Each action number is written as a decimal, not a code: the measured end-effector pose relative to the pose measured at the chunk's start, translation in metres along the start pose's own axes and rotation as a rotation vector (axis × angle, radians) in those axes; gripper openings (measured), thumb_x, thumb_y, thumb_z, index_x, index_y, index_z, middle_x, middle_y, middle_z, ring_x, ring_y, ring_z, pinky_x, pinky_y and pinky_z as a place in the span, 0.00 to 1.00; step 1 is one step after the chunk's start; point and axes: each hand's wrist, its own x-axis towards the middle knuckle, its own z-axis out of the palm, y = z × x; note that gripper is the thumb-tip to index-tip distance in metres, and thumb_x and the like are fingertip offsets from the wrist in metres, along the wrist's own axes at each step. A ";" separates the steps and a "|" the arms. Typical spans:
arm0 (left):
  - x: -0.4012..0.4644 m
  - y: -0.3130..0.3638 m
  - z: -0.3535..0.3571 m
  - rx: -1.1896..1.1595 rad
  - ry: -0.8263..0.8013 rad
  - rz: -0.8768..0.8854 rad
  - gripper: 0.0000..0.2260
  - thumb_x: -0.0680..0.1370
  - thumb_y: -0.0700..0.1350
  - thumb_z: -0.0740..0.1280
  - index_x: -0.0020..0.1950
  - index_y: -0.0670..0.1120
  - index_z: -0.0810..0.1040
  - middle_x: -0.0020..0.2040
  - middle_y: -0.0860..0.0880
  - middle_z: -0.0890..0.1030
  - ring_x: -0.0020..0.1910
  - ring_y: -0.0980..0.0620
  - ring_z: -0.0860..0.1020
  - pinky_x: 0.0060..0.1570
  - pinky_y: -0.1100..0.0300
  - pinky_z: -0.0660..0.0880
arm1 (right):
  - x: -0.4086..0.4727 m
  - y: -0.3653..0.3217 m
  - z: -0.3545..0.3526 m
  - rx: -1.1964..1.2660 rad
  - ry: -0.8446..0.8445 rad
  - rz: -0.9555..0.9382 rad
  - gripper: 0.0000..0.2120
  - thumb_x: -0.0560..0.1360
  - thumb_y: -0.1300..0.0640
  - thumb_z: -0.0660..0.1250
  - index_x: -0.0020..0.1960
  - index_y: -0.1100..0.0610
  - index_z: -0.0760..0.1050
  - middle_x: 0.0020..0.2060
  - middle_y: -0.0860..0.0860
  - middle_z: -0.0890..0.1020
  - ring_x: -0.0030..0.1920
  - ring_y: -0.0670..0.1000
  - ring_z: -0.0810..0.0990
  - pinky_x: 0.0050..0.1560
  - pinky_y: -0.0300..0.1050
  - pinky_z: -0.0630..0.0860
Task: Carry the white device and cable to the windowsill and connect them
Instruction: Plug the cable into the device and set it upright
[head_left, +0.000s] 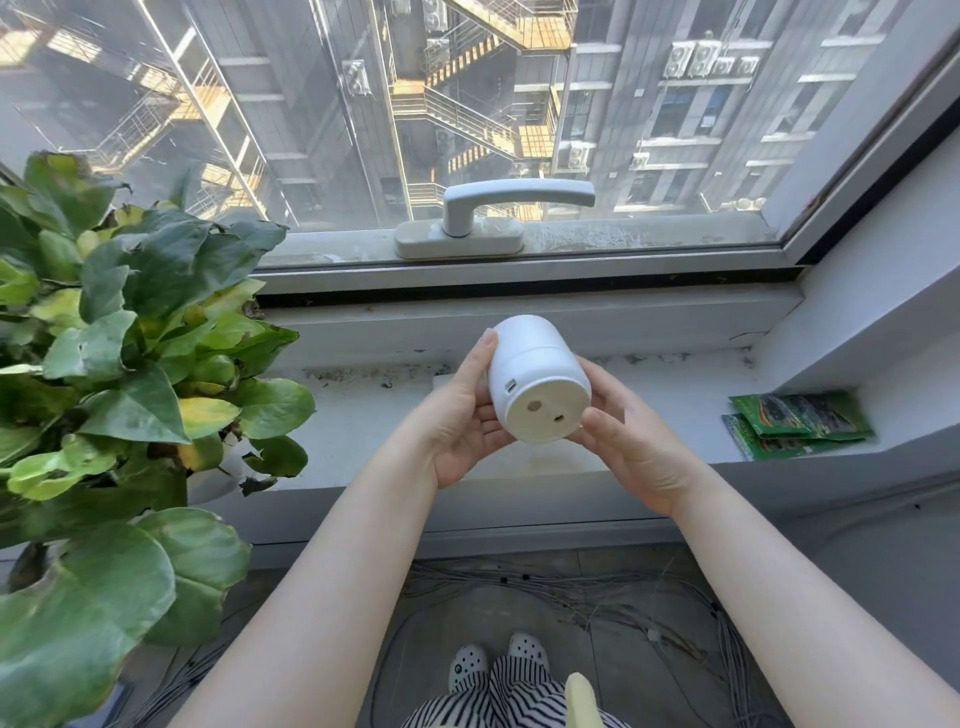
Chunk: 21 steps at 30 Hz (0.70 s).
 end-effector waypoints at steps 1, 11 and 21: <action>0.000 -0.001 0.000 -0.019 -0.011 -0.025 0.30 0.74 0.66 0.60 0.48 0.40 0.81 0.35 0.47 0.85 0.33 0.54 0.84 0.42 0.62 0.79 | 0.000 0.000 0.000 0.017 0.008 -0.006 0.47 0.60 0.37 0.76 0.74 0.49 0.64 0.69 0.50 0.75 0.69 0.52 0.73 0.68 0.56 0.69; -0.001 -0.007 0.002 0.181 0.168 0.188 0.24 0.79 0.56 0.61 0.62 0.38 0.77 0.56 0.41 0.83 0.55 0.45 0.83 0.57 0.55 0.79 | 0.003 0.000 -0.003 0.087 0.125 0.041 0.42 0.59 0.38 0.77 0.68 0.56 0.73 0.57 0.51 0.82 0.60 0.50 0.80 0.57 0.44 0.76; -0.021 0.015 -0.004 0.713 0.023 0.288 0.29 0.69 0.59 0.72 0.69 0.53 0.75 0.62 0.55 0.80 0.59 0.59 0.79 0.62 0.58 0.74 | 0.008 -0.030 -0.004 -0.230 -0.003 0.208 0.16 0.74 0.45 0.65 0.60 0.47 0.80 0.55 0.49 0.85 0.58 0.48 0.81 0.52 0.43 0.78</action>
